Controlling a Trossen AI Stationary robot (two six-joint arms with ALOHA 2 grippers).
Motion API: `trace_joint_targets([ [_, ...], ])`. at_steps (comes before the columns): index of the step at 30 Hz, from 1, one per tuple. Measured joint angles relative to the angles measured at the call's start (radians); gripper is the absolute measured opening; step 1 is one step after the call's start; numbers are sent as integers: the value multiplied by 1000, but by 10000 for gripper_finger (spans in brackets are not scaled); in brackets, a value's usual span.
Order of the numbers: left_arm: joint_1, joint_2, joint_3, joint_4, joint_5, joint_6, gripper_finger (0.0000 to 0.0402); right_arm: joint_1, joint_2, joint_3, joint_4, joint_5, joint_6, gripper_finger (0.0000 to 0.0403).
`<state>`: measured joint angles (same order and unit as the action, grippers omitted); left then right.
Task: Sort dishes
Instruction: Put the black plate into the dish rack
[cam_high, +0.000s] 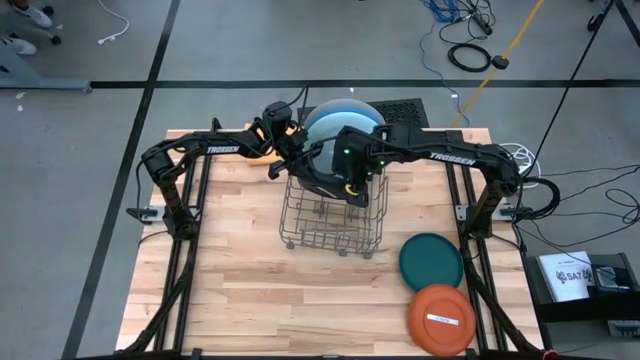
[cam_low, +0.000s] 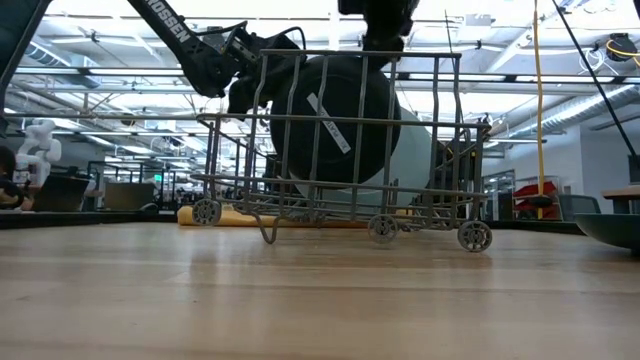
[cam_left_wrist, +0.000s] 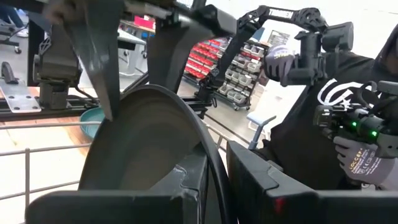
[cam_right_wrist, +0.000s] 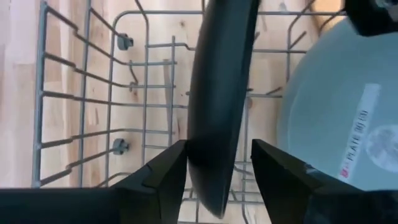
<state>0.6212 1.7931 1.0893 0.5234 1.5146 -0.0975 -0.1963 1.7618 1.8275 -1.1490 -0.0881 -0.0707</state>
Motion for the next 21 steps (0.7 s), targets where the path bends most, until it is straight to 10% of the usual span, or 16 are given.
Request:
trace_joint_targets([
  [11,-2,0,1,61,7,-20,57,6,-7,-62,5,-33,-83,19],
  [21,18,-5,1,444,48,-341,57,-8,-48,-59,-20,-167,-100,10],
])
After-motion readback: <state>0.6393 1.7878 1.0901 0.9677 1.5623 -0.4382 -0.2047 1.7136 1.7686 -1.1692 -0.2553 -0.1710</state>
